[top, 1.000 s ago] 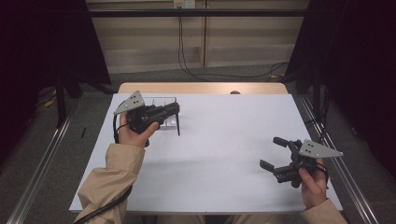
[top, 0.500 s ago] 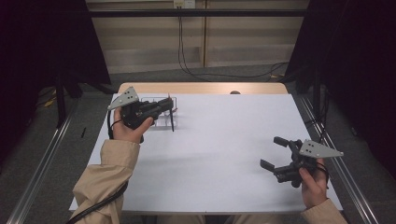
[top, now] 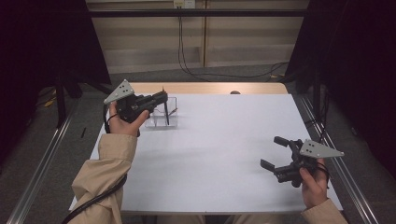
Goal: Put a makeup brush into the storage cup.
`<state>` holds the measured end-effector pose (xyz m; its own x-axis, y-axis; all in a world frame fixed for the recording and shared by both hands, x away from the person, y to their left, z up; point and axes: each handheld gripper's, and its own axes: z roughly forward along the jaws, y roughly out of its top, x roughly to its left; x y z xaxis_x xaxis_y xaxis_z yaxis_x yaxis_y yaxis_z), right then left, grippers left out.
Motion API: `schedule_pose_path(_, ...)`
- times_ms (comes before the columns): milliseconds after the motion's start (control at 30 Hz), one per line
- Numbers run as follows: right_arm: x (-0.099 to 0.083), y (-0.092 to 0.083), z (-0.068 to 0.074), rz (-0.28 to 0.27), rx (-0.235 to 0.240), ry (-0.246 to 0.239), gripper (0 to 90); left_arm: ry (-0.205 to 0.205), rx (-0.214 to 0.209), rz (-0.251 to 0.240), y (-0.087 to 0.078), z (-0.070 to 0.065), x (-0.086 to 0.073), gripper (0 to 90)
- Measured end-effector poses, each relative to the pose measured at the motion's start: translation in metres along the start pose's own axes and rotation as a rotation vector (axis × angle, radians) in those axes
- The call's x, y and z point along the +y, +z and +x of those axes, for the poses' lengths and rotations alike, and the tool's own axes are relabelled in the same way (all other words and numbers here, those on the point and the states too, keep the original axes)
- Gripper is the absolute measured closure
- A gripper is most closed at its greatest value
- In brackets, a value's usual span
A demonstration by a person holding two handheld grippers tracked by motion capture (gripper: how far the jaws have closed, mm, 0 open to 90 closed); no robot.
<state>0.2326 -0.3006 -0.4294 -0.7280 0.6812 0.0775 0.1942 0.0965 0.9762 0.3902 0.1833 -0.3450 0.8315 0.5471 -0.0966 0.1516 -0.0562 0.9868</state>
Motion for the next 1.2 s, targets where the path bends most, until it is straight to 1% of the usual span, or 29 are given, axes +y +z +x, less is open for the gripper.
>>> schedule_pose_path(100, 0.000, 0.000, 0.000, -0.001, -0.001, 0.002, 0.0, 0.002, 0.012, 0.003, 0.000, 0.003, 0.000, 84.0)
schedule_pose_path(167, 0.000, 0.000, 0.000, 0.000, -0.001, 0.000, 0.0, -0.003, 0.022, 0.000, 0.001, 0.005, 0.000, 84.1)
schedule_pose_path(267, 0.000, 0.000, 0.000, -0.001, -0.001, 0.001, 0.0, 0.006, 0.037, 0.007, 0.001, 0.008, 0.001, 84.1)
schedule_pose_path(333, 0.000, 0.000, 0.000, -0.002, 0.000, 0.005, 0.0, 0.000, 0.045, 0.003, 0.001, 0.010, 0.002, 84.0)
schedule_pose_path(500, 0.000, 0.000, 0.000, -0.001, 0.003, 0.002, 0.0, 0.000, 0.078, 0.004, 0.002, 0.015, 0.003, 84.0)
schedule_pose_path(600, 0.000, 0.000, -0.001, -0.002, 0.002, 0.003, 0.0, 0.006, 0.090, 0.005, 0.004, 0.019, 0.004, 84.0)
schedule_pose_path(667, 0.000, 0.000, 0.000, -0.001, 0.003, 0.005, 0.0, 0.019, 0.102, 0.012, 0.007, 0.020, 0.005, 84.0)
schedule_pose_path(767, 0.000, 0.001, 0.000, -0.001, 0.004, 0.005, 0.0, 0.022, 0.114, 0.012, 0.009, 0.023, 0.006, 84.0)
schedule_pose_path(800, 0.000, 0.001, 0.001, -0.002, 0.005, 0.005, 0.0, 0.014, 0.116, 0.003, 0.010, 0.023, 0.006, 84.0)
schedule_pose_path(933, 0.000, 0.001, 0.000, 0.001, 0.004, 0.007, 0.0, 0.006, 0.129, -0.003, 0.013, 0.027, 0.005, 83.9)
schedule_pose_path(1000, 0.000, 0.001, 0.000, -0.001, 0.004, 0.008, 0.0, 0.009, 0.138, -0.004, 0.013, 0.029, 0.006, 83.9)
schedule_pose_path(1033, 0.000, 0.001, 0.000, -0.001, 0.005, 0.006, 0.0, 0.002, 0.142, -0.011, 0.014, 0.030, 0.006, 83.8)
schedule_pose_path(1200, 0.000, 0.003, 0.001, -0.002, 0.007, 0.005, 0.0, -0.001, 0.154, -0.015, 0.018, 0.033, 0.008, 83.8)
